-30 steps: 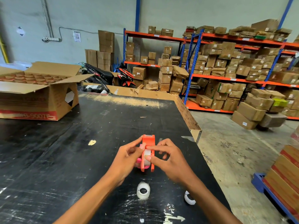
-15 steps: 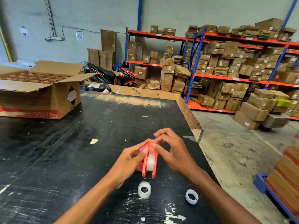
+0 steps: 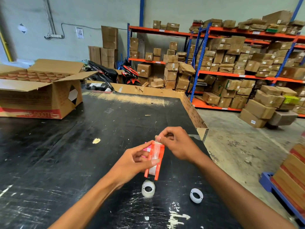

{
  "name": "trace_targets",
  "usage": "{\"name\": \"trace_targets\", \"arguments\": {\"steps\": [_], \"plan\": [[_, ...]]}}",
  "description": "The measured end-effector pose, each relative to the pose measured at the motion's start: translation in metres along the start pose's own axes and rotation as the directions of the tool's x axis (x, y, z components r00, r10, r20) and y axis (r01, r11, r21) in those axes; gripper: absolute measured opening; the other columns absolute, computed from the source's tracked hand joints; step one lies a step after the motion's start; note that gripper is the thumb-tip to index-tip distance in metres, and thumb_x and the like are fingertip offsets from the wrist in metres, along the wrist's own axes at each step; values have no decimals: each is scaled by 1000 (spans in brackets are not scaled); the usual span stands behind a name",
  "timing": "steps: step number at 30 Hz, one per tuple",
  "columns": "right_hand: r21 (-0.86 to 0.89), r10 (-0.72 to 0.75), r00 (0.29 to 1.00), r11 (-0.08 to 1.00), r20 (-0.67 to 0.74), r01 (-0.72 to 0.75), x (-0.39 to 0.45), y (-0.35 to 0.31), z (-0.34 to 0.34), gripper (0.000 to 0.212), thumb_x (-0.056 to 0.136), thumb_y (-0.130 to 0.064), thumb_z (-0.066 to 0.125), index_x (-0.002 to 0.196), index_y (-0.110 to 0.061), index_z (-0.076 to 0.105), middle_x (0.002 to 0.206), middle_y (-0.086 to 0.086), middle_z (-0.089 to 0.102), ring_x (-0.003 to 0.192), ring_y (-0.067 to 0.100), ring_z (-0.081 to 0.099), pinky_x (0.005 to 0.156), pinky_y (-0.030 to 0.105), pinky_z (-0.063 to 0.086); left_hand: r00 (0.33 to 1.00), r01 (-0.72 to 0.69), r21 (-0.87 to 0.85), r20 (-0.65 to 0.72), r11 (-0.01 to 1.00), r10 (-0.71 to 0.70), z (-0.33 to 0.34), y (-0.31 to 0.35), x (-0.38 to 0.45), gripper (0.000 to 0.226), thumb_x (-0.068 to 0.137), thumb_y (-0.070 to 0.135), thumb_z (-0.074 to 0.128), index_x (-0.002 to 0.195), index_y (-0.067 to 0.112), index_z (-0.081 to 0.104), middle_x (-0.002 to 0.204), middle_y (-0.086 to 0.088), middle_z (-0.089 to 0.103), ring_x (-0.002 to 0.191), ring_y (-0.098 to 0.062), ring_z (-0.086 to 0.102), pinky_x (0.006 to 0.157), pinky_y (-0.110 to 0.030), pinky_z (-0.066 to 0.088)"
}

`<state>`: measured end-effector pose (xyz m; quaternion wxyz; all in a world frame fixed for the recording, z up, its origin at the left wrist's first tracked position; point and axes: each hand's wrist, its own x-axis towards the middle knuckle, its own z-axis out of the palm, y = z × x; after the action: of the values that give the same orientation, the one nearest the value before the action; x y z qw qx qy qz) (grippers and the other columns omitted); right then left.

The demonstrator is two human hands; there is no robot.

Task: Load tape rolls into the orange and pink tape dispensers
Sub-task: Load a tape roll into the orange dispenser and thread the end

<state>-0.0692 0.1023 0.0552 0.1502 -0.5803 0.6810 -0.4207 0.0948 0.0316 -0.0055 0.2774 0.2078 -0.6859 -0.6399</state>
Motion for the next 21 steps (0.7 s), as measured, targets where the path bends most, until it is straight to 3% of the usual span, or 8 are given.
{"name": "trace_targets", "arguments": {"steps": [3, 9, 14, 16, 21], "plan": [[83, 110, 990, 990, 87, -117, 1, -3, -3, 18, 90, -19, 63, 85, -2, 67, 89, 24, 73, 80, 27, 68, 82, 49, 56, 999, -41, 39, 17, 998, 40, -1, 2, -2, 72, 62, 28, 81, 129, 30, 56, 114, -21, 68, 85, -17, 63, 81, -27, 56], [76, 175, 974, 979, 143, -187, 3, -6, -4, 18, 90, -16, 62, 75, -8, 68, 92, 26, 73, 93, 37, 70, 91, 54, 54, 996, -90, 83, 10, 992, 90, -1, 0, -5, 73, 62, 29, 81, 129, 34, 53, 110, -10, 71, 87, -11, 67, 86, -30, 57], [58, 220, 965, 972, 140, -229, 3, 0, -1, 19, 89, -11, 63, 71, -5, 69, 92, 31, 71, 85, 37, 69, 91, 56, 53, 995, -98, 106, 5, 990, 98, 0, -6, -5, 75, 63, 29, 81, 133, 26, 54, 108, -14, 71, 85, -12, 65, 88, -30, 55], [76, 243, 957, 963, 156, -257, 3, 4, 0, 19, 89, -11, 62, 78, 3, 69, 94, 32, 71, 78, 28, 65, 89, 52, 53, 998, -67, 95, 7, 993, 67, 0, -10, -3, 75, 63, 31, 81, 133, 26, 55, 106, -13, 71, 83, -11, 65, 84, -29, 57], [311, 342, 932, 878, 121, -363, 1, 20, -7, 26, 93, -24, 58, 94, 0, 68, 100, 17, 73, 88, 20, 70, 87, 34, 57, 997, 77, -61, -18, 995, -79, 15, -11, 13, 65, 54, 45, 83, 116, 40, 65, 89, -3, 64, 73, -8, 64, 62, -24, 57]]}}
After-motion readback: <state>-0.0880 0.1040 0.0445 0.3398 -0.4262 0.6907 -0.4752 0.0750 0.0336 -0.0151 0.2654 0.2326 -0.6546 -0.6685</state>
